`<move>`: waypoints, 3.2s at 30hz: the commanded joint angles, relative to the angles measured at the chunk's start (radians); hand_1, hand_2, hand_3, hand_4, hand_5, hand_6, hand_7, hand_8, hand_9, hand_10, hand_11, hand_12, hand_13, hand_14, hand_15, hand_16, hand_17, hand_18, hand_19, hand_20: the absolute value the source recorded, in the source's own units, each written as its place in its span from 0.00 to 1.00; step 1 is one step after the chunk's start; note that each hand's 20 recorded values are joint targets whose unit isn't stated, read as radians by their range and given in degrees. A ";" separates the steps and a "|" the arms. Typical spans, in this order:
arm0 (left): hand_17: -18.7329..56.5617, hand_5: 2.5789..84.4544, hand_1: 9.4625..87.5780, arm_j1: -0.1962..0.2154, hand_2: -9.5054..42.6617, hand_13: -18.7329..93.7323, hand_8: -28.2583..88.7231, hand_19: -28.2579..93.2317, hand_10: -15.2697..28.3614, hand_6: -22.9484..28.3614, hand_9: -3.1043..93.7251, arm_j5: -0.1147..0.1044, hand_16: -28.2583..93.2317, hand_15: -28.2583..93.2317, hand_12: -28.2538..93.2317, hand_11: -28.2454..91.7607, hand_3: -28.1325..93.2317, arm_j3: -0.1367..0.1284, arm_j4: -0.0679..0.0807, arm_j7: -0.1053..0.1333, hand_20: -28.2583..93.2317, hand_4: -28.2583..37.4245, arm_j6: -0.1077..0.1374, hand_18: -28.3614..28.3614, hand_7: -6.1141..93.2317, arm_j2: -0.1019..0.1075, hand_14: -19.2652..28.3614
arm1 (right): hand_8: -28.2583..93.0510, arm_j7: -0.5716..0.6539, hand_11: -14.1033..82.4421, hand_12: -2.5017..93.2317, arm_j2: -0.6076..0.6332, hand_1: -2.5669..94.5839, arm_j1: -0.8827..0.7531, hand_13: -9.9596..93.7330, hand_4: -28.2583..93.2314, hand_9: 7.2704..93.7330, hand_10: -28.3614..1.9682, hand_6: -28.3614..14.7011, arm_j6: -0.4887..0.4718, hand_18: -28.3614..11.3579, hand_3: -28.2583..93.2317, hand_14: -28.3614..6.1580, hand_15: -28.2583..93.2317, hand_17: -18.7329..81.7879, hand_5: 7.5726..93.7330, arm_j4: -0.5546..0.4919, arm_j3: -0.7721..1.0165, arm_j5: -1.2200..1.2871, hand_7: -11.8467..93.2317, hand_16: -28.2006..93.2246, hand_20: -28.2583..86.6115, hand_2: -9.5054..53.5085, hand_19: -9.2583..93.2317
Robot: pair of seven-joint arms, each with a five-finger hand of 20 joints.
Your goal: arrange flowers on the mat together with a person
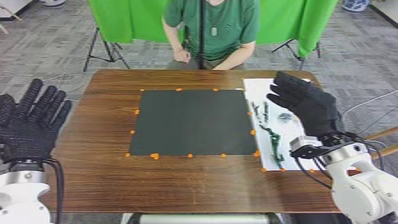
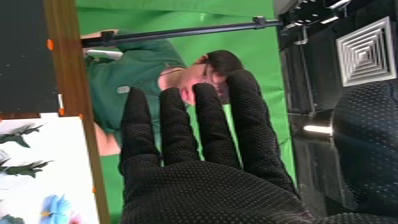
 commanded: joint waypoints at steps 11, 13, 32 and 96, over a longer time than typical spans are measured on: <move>0.20 0.47 0.17 0.018 0.50 0.37 0.17 0.45 0.66 0.57 0.38 -0.010 0.18 0.40 0.30 0.36 0.80 0.005 0.004 0.008 0.32 0.00 -0.004 0.70 0.15 -0.008 0.64 | 0.16 0.000 0.18 0.14 0.004 0.18 -0.001 0.37 0.06 0.35 0.57 0.62 -0.005 0.33 0.84 0.51 0.30 0.29 0.41 0.002 0.004 -0.003 0.21 0.34 0.35 0.28 0.37; 0.20 0.47 0.16 0.018 0.50 0.37 0.17 0.45 0.66 0.57 0.38 -0.007 0.18 0.40 0.30 0.36 0.80 0.004 0.004 0.009 0.32 0.00 -0.004 0.70 0.15 -0.007 0.64 | 0.16 -0.001 0.18 0.14 0.002 0.18 -0.005 0.37 0.06 0.35 0.56 0.62 -0.009 0.33 0.84 0.50 0.30 0.29 0.41 0.000 0.007 -0.003 0.21 0.34 0.35 0.28 0.37; 0.20 0.47 0.16 0.023 0.51 0.37 0.17 0.45 0.66 0.57 0.38 -0.013 0.18 0.40 0.30 0.36 0.80 0.004 0.003 0.004 0.32 0.00 0.003 0.70 0.15 -0.008 0.64 | 0.16 0.009 0.18 0.14 -0.003 0.18 -0.009 0.37 0.06 0.35 0.57 0.62 -0.013 0.31 0.83 0.48 0.30 0.29 0.41 0.000 0.009 -0.004 0.21 0.35 0.35 0.29 0.38; 0.20 0.48 0.16 0.016 0.50 0.38 0.17 0.45 0.66 0.58 0.39 -0.065 0.18 0.41 0.30 0.37 0.82 0.027 0.007 0.020 0.32 0.00 0.008 0.70 0.15 -0.004 0.64 | 0.16 0.004 0.18 0.14 -0.004 0.18 -0.034 0.38 0.06 0.35 0.56 0.61 0.035 0.31 0.84 0.47 0.30 0.28 0.41 -0.012 0.036 -0.001 0.21 0.36 0.35 0.28 0.39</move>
